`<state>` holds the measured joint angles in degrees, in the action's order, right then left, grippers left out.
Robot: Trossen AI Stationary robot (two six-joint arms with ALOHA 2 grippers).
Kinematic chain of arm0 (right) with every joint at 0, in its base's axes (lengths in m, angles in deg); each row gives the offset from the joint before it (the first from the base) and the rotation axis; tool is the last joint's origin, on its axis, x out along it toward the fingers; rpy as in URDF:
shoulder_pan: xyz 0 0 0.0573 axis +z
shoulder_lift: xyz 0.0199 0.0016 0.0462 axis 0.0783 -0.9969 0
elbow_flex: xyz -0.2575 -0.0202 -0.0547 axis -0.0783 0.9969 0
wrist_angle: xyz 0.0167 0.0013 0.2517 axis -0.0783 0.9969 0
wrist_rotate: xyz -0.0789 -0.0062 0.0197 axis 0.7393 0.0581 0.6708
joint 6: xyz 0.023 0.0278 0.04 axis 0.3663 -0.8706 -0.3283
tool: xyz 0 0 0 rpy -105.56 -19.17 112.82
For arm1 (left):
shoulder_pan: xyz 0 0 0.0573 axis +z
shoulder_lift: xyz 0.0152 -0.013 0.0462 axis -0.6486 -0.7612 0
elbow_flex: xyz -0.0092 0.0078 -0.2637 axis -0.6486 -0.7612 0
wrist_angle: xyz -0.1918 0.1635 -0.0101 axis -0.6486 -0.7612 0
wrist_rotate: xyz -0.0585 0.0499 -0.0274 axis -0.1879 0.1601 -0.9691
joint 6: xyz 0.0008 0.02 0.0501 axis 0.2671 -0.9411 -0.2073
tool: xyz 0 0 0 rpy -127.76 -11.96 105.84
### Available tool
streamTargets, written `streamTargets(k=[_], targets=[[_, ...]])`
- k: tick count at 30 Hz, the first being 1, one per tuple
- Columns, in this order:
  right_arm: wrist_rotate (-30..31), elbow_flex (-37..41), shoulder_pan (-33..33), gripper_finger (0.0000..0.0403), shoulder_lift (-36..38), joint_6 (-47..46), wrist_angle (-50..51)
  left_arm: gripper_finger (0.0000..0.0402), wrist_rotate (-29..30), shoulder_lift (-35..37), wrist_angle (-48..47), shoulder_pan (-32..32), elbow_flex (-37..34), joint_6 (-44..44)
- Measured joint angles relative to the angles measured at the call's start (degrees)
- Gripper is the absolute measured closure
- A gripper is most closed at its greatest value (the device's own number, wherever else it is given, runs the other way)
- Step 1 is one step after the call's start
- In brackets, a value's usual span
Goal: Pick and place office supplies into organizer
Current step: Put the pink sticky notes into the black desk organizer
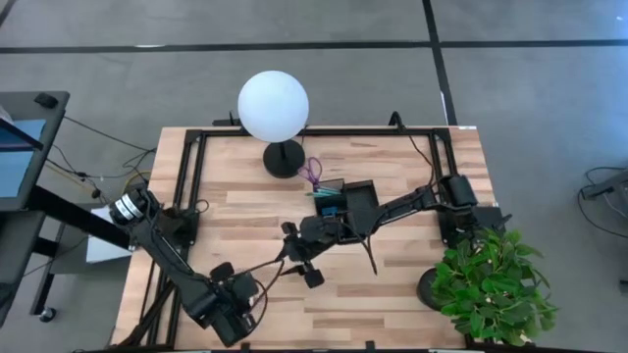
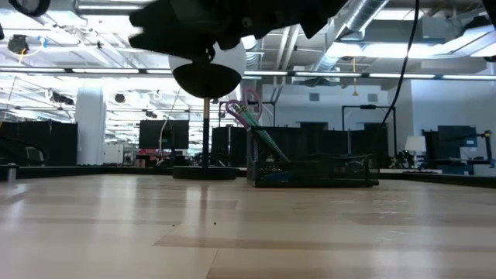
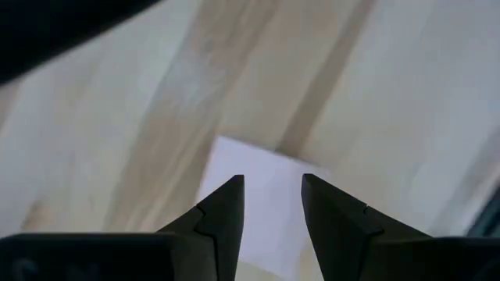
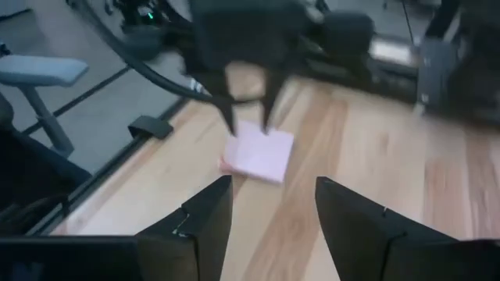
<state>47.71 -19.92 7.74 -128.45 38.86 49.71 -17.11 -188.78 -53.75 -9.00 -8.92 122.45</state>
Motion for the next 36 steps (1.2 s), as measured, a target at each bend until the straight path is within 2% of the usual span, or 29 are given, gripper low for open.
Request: streamTargets(k=[8, 17, 20, 25, 30, 33, 36], targets=[[0.00, 0.00, -0.75, 0.0231, 0.00, -0.65, 4.09, 0.0276, -0.50, 0.00, 8.02, -1.67, 0.02, -2.10], [0.00, 0.00, -0.77, 0.0216, 0.00, 0.26, 6.60, 0.0276, -0.39, -0.04, 7.26, -2.72, 0.02, 0.89], [0.00, 0.00, -0.75, 0.0216, 0.00, 0.26, 6.60, 0.0279, -0.20, -1.37, 4.11, -2.96, 0.02, 2.99], [0.00, 0.00, -0.75, 0.0222, 0.00, 0.26, 7.02, 0.0325, -8.20, -6.85, -0.34, -4.24, 0.01, 7.76], [0.00, 0.00, -0.75, 0.0227, 0.00, 0.29, 7.00, 0.0393, -6.29, -9.97, 0.08, -5.33, 0.00, 13.33], [0.00, 0.00, -0.75, 0.0226, 0.00, 0.29, 7.00, 0.0395, -5.73, -10.16, 0.64, -5.33, 0.02, 14.14], [0.00, 0.00, -0.75, 0.0225, 0.00, 0.29, 6.98, 0.0400, -1.78, -10.23, 3.07, -4.51, 0.02, 12.31]])
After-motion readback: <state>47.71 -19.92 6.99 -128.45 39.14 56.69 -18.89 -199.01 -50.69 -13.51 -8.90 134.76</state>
